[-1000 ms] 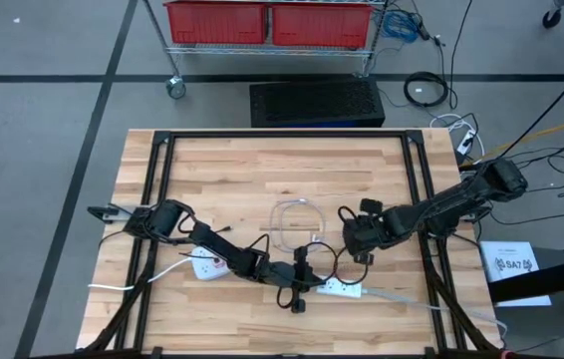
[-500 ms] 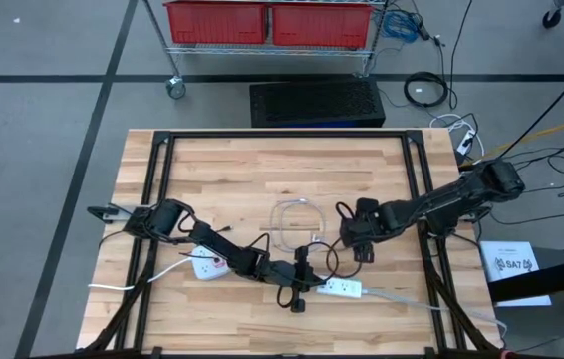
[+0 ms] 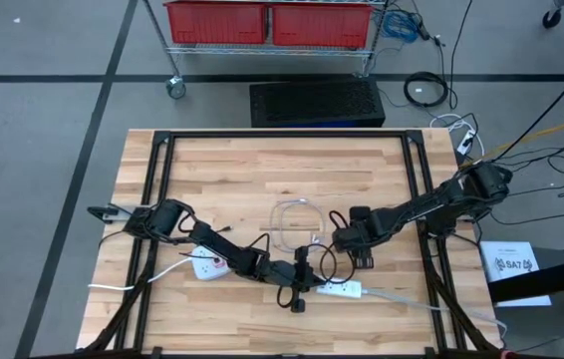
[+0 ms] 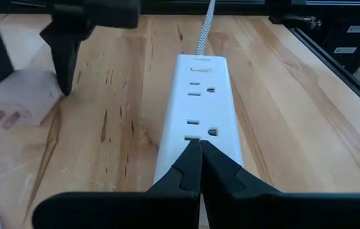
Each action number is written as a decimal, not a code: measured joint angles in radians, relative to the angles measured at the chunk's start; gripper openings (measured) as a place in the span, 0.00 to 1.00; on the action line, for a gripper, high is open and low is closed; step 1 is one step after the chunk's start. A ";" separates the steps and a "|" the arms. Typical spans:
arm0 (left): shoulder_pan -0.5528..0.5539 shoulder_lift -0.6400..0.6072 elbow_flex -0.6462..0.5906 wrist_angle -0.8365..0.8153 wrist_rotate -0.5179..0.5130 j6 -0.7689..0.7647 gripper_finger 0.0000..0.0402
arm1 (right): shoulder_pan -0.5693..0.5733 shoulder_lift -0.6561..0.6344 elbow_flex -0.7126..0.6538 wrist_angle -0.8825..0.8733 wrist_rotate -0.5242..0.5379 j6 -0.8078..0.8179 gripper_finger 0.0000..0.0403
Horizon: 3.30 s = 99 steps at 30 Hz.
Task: Insert USB
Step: Insert the pink charger adapter into the right white outlet extension
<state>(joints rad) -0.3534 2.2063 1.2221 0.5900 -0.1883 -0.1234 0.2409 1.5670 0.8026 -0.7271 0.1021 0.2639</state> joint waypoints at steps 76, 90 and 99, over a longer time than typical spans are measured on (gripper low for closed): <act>0.000 0.000 0.000 -0.001 0.002 0.043 0.01 | -0.094 -0.180 0.005 -0.058 -0.227 0.236 0.01; 0.001 0.000 0.000 -0.006 0.003 0.026 0.01 | -0.103 -0.169 0.005 0.008 -0.172 0.380 0.12; 0.001 0.000 0.000 -0.019 0.002 0.026 0.01 | 0.116 -0.170 -0.035 0.202 0.228 0.483 0.35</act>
<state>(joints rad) -0.3527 2.2059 1.2224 0.5711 -0.1864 -0.0974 0.3565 1.3972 0.7676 -0.5254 0.3300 0.7472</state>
